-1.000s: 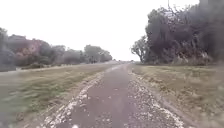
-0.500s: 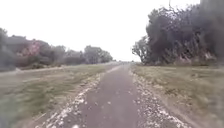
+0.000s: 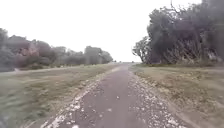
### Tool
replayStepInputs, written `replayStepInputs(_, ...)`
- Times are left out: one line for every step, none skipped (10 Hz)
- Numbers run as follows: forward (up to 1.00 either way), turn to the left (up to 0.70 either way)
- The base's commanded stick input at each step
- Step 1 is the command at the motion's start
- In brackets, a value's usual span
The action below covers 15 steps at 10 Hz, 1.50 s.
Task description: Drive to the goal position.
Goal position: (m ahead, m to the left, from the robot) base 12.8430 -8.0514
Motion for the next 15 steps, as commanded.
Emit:
replayStepInputs(0.45, 0.00)
replayStepInputs(0.45, -0.01)
replayStepInputs(0.45, -0.02)
replayStepInputs(0.45, -0.02)
replayStepInputs(0.45, -0.03)
replayStepInputs(0.45, -0.05)
replayStepInputs(0.45, -0.13)
replayStepInputs(0.45, -0.20)
replayStepInputs(0.45, -0.27)
replayStepInputs(0.45, -0.27)
replayStepInputs(0.45, -0.27)
replayStepInputs(0.45, -0.27)
replayStepInputs(0.45, -0.26)
replayStepInputs(0.45, 0.00)
replayStepInputs(0.45, 0.00)
